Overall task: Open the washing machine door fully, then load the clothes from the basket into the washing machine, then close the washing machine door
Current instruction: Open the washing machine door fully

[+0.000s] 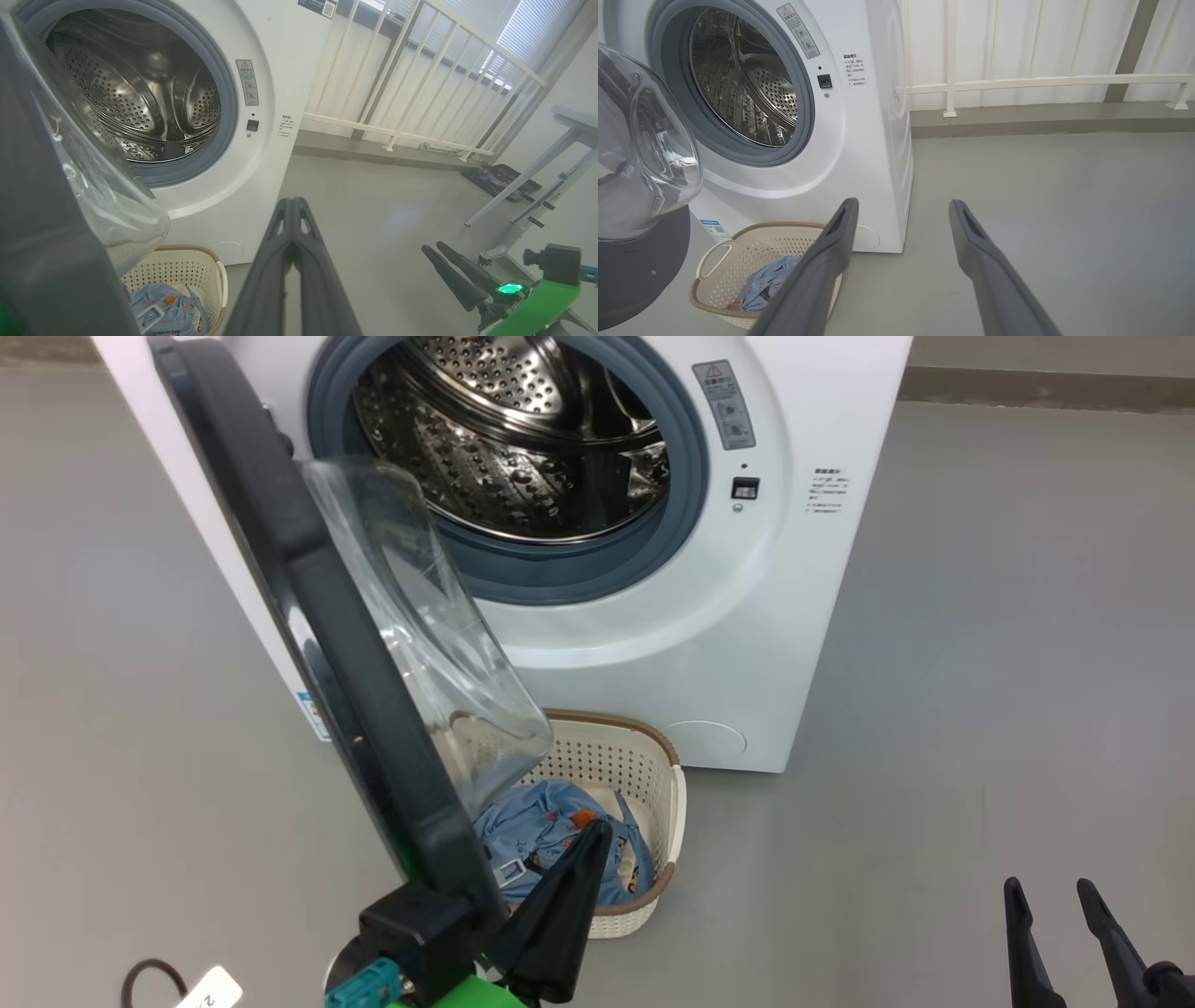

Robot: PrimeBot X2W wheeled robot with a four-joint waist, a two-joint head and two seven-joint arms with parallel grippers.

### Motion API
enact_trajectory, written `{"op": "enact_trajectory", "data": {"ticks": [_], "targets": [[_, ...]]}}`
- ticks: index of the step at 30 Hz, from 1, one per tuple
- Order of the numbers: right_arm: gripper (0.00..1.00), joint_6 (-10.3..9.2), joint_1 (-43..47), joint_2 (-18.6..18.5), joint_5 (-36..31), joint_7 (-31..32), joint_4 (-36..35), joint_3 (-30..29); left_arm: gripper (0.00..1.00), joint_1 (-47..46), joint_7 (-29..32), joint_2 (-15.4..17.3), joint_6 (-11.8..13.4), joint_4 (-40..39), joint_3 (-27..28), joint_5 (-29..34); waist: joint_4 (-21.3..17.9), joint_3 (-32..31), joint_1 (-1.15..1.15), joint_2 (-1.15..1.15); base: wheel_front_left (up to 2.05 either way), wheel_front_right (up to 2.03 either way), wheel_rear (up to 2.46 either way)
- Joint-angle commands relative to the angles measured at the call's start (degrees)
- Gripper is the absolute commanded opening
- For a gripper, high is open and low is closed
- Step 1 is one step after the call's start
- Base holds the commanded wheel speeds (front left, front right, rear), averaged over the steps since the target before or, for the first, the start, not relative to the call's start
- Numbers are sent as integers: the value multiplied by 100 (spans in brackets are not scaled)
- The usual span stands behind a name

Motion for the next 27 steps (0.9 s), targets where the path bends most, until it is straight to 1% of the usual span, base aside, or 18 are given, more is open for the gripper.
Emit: {"op": "enact_trajectory", "data": {"ticks": [1,7,14,27], "targets": [[100,9,-85,-74,39,-69,-122,121,0,-87,48,41,58,-108,167,66,73,25,0,0,0,0,0],[100,9,-124,-69,40,-69,-103,156,0,-13,48,53,217,158,323,24,205,48,0,0,0,0,0],[100,9,-153,-65,44,-69,-82,193,0,-101,-139,33,308,703,446,-69,295,56,0,0,0,0,0],[100,9,-174,-62,37,-69,-93,208,0,-195,-319,12,501,1035,457,-53,331,135,0,0,0,0,0]]}}
